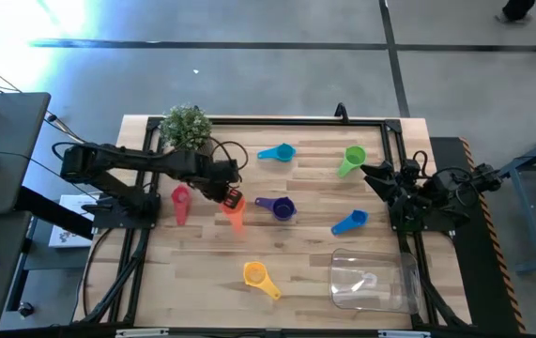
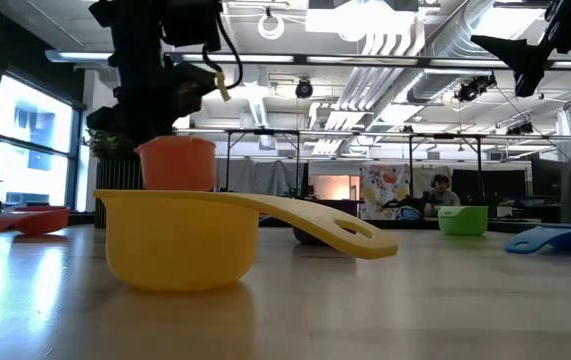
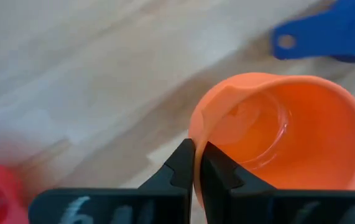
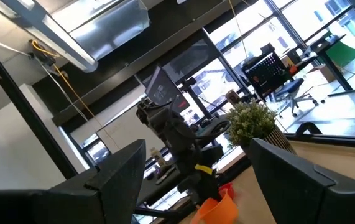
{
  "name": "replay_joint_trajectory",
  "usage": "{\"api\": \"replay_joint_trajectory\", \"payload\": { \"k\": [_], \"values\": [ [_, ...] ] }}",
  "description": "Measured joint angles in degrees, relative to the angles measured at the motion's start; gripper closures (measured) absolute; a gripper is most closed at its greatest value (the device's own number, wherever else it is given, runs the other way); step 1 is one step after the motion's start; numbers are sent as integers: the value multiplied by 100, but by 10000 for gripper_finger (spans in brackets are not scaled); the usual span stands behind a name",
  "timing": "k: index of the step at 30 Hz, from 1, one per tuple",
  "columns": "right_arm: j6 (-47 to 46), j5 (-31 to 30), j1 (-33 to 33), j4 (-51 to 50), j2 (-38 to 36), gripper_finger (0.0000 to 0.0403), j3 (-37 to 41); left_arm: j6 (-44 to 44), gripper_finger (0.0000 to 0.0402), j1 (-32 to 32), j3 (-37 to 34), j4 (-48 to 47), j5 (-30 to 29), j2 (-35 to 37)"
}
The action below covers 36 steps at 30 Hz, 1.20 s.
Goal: Nest measuring cups in basket
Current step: Move the orange measuring cup to the middle left of the table
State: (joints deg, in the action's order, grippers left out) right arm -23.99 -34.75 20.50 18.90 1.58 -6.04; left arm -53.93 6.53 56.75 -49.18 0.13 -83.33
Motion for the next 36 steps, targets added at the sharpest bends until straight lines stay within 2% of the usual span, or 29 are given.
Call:
{"api": "replay_joint_trajectory", "payload": {
  "k": [6, 10, 31, 36],
  "values": [
    [3, -230, 0, -36, 0, 123, 0, 2, 396, 69, 0, -119, -18, -71],
    [-15, -231, 0, -36, 0, 123, 0, -26, 396, -22, 0, -224, 218, -280],
    [-19, -233, 0, -24, -1, 123, 0, 338, 396, -206, -4, -195, 133, -975],
    [-105, -233, 2, -24, 0, 123, 0, 552, 380, -206, -2, -190, 262, -984]
  ]
}}
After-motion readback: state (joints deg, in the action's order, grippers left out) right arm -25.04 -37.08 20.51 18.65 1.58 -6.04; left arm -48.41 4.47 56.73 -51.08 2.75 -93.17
